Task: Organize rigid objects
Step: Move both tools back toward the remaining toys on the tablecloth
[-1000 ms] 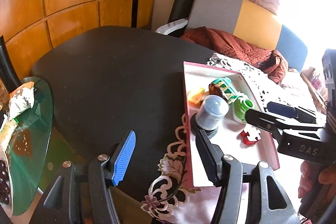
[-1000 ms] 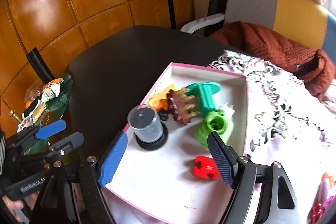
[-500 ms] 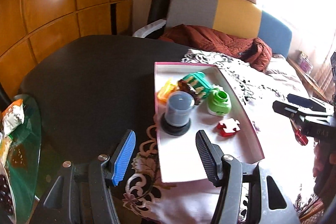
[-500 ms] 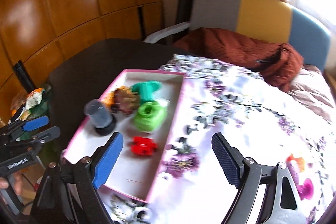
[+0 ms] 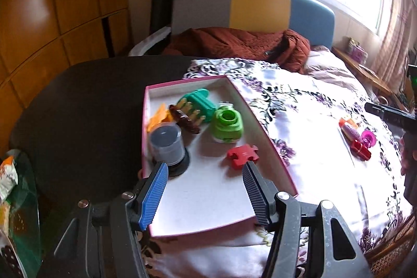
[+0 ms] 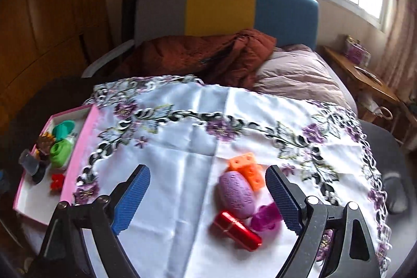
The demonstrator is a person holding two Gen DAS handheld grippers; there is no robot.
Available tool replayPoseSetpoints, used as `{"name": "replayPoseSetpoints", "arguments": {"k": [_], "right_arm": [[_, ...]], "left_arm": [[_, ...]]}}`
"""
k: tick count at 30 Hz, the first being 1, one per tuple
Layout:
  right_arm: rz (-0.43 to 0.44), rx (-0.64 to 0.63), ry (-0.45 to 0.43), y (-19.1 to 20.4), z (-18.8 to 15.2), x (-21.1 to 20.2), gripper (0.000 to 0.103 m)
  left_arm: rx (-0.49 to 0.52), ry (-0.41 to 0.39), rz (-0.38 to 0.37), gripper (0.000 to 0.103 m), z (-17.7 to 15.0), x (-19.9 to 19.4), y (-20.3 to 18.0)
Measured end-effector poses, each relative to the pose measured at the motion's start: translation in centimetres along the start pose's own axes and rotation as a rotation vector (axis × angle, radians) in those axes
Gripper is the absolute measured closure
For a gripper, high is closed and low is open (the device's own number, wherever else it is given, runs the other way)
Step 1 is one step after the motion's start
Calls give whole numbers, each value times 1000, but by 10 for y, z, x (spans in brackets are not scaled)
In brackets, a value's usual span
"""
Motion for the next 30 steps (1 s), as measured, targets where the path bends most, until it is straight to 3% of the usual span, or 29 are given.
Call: {"name": "replayPoseSetpoints", "arguments": {"k": [6, 10, 30], "right_arm": [[-104, 256, 99, -75, -27, 35, 12], [-92, 360, 112, -94, -27, 38, 12], [-159, 512, 172, -133, -38, 45, 5]], "left_arm": [[57, 6, -39, 43, 16, 13, -31], [94, 27, -69, 43, 23, 28, -54], [236, 201, -206, 43, 4, 96, -144]]}}
Point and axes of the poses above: each gripper's, at about its wrist camera, not at the fingertips, and x roughly the way its jaws point, y to its left, z to its top, the point moved 8 cm from there along x, roughly the way its jaws point, and after that the axes turned 15 degrees about -z, right-handed, at the moved point
